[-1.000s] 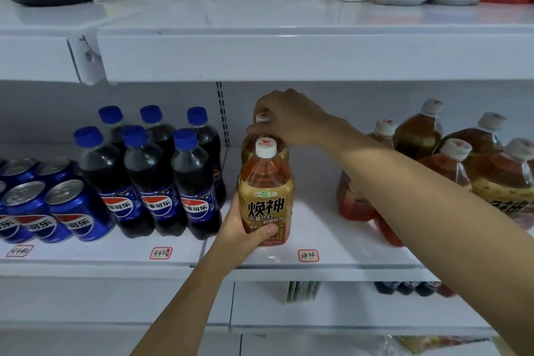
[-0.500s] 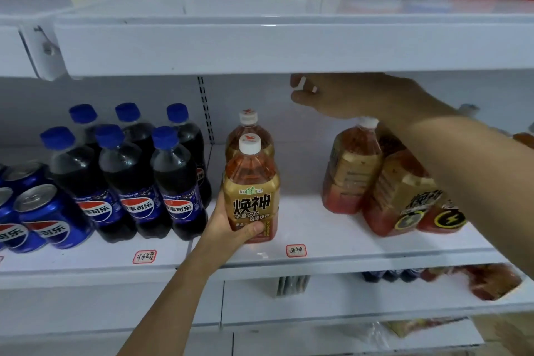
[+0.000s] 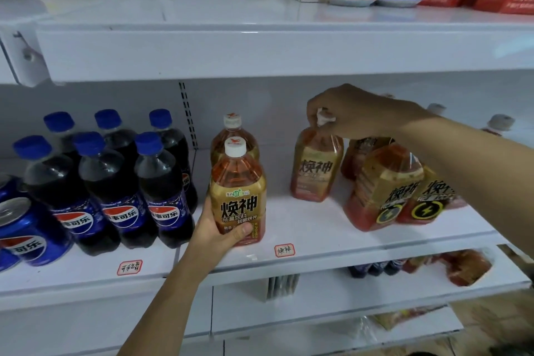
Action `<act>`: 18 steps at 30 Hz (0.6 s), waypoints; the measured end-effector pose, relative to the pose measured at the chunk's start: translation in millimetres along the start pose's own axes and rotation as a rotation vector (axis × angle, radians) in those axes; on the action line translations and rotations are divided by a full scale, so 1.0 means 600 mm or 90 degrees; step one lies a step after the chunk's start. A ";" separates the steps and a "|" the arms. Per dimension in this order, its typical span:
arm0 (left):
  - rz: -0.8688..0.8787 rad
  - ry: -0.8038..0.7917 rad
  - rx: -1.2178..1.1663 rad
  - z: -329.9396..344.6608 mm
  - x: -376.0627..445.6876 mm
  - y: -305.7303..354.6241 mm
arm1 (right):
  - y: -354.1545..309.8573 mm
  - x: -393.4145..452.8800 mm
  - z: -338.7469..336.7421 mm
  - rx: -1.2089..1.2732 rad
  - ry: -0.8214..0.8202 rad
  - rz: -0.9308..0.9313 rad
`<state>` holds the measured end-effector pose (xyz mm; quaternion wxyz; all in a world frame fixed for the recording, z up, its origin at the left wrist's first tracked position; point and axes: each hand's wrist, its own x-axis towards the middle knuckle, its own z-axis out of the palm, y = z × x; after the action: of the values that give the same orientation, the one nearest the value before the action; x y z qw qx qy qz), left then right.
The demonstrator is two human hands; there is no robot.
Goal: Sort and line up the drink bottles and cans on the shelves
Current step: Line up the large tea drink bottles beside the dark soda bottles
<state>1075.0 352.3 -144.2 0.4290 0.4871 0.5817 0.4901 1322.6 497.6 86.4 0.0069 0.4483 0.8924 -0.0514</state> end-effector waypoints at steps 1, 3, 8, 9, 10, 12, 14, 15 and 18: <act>0.001 -0.001 -0.003 0.000 0.001 -0.002 | 0.006 -0.001 0.003 0.018 -0.006 0.007; 0.000 0.000 -0.008 0.000 0.000 -0.003 | 0.004 0.002 0.013 0.075 0.011 0.002; -0.001 0.005 -0.005 0.002 0.002 -0.006 | 0.014 0.022 0.061 0.212 0.131 0.056; -0.002 0.008 -0.004 0.002 0.002 -0.007 | 0.015 0.022 0.069 0.270 0.163 0.077; -0.003 0.011 -0.001 0.002 0.003 -0.007 | 0.014 0.021 0.080 0.351 0.192 0.108; -0.001 0.016 0.001 0.004 0.003 -0.006 | 0.005 0.011 0.112 0.527 0.208 0.158; 0.003 0.019 -0.005 0.005 0.002 -0.006 | -0.001 0.001 0.166 0.626 0.207 0.171; 0.005 0.018 -0.009 0.005 0.002 -0.005 | -0.001 -0.004 0.195 0.661 0.226 0.168; 0.001 0.009 -0.014 0.003 0.001 -0.007 | 0.009 -0.017 0.256 0.737 0.282 0.151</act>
<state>1076.1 353.0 -148.4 0.4299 0.4793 0.5787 0.5005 1327.8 477.8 -66.0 -0.4159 0.4754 0.6445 -0.4309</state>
